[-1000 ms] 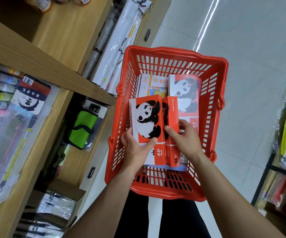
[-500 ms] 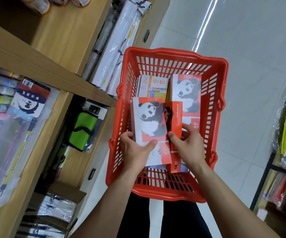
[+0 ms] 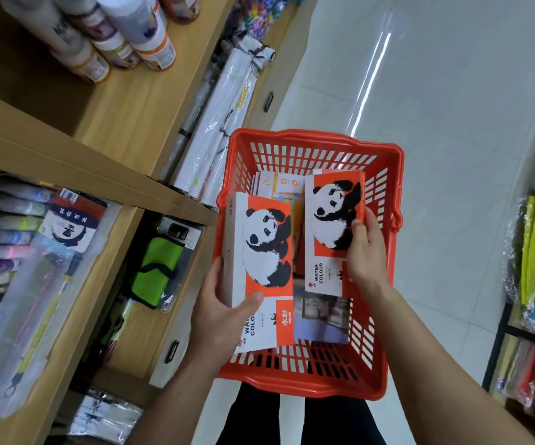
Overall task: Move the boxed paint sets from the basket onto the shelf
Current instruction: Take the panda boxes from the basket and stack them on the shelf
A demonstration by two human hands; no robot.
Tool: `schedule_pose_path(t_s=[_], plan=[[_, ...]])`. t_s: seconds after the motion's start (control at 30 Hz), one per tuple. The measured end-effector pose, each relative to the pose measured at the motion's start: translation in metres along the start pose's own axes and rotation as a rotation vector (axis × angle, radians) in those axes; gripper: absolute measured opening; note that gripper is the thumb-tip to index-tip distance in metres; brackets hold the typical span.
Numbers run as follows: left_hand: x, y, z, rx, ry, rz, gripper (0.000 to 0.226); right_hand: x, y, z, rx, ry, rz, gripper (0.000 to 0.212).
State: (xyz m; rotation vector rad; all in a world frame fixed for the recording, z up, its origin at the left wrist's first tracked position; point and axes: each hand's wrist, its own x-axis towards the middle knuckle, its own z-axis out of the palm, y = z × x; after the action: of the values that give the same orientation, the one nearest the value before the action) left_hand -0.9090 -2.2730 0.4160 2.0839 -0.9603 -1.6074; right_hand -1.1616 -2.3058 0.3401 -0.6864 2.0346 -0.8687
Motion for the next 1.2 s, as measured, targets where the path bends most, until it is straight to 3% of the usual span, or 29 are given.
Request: schedule_pose_path(t_s=[0.23, 0.37, 0.53, 0.63, 0.7, 0.8, 0.93, 1.03, 1.2], plan=[[-0.006, 0.009, -0.004, -0.029, -0.003, 0.067, 0.082, 0.024, 0.005, 0.029, -0.241, 0.090, -0.005, 0.045], [-0.012, 0.014, -0.014, -0.086, 0.018, 0.070, 0.072, 0.012, 0.008, 0.034, -0.360, 0.085, 0.028, 0.067], [-0.012, 0.018, -0.035, -0.100, 0.057, 0.098, 0.069, 0.003, 0.003, 0.043, -0.581, 0.070, -0.083, 0.082], [-0.010, 0.020, -0.044, -0.074, 0.079, 0.102, 0.068, 0.004, 0.001, 0.051, -0.724, -0.032, -0.067, 0.112], [-0.010, 0.019, -0.048, -0.068, 0.083, 0.107, 0.072, 0.006, -0.001, 0.054, -0.684, -0.005, 0.036, 0.138], [-0.011, 0.016, -0.051, -0.067, 0.078, 0.115, 0.074, 0.007, -0.001, 0.053, -0.611, 0.051, 0.133, 0.153], [-0.010, 0.014, -0.049, -0.063, 0.070, 0.127, 0.074, 0.004, 0.004, 0.046, -0.502, 0.094, 0.044, 0.140], [-0.008, 0.014, -0.046, -0.077, 0.059, 0.123, 0.073, -0.005, 0.006, 0.047, -0.392, 0.009, -0.073, 0.130], [-0.007, 0.013, -0.043, -0.076, 0.057, 0.136, 0.076, -0.012, 0.007, 0.059, -0.218, -0.200, 0.068, 0.097]])
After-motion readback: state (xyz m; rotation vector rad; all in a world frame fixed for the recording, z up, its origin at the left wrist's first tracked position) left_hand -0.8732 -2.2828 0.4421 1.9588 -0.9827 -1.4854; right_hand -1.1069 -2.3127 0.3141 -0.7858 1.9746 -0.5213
